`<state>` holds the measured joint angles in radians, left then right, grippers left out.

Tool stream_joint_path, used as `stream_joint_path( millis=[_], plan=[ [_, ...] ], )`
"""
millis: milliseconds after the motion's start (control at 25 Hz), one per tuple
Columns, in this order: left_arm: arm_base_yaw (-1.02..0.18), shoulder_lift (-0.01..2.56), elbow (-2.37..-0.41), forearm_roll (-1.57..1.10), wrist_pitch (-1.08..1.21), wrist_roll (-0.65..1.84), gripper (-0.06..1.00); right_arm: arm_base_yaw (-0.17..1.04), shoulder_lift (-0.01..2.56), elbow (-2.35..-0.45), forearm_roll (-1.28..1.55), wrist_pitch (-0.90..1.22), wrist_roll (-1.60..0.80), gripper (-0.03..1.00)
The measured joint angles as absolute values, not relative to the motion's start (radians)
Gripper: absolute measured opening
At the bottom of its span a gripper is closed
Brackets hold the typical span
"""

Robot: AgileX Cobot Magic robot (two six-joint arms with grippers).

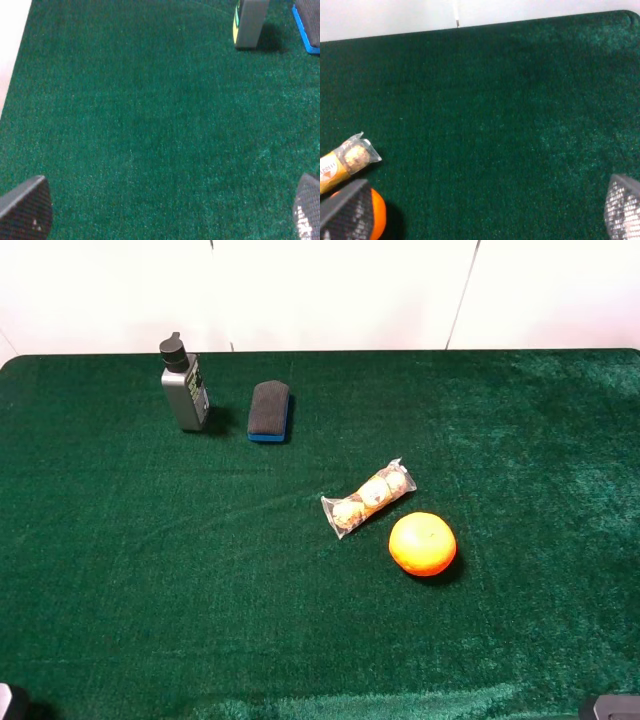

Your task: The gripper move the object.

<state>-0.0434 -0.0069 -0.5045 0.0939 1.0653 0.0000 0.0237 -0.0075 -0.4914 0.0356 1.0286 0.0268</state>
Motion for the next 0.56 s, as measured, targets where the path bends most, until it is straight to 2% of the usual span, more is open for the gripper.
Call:
stream_joint_path(
  millis=[560],
  plan=[
    [-0.043, -0.007, -0.505, 0.094, 1.065, 0.0, 0.98, 0.024, -0.008, -0.491, 0.036, 1.029, 0.027, 0.69]
  ],
)
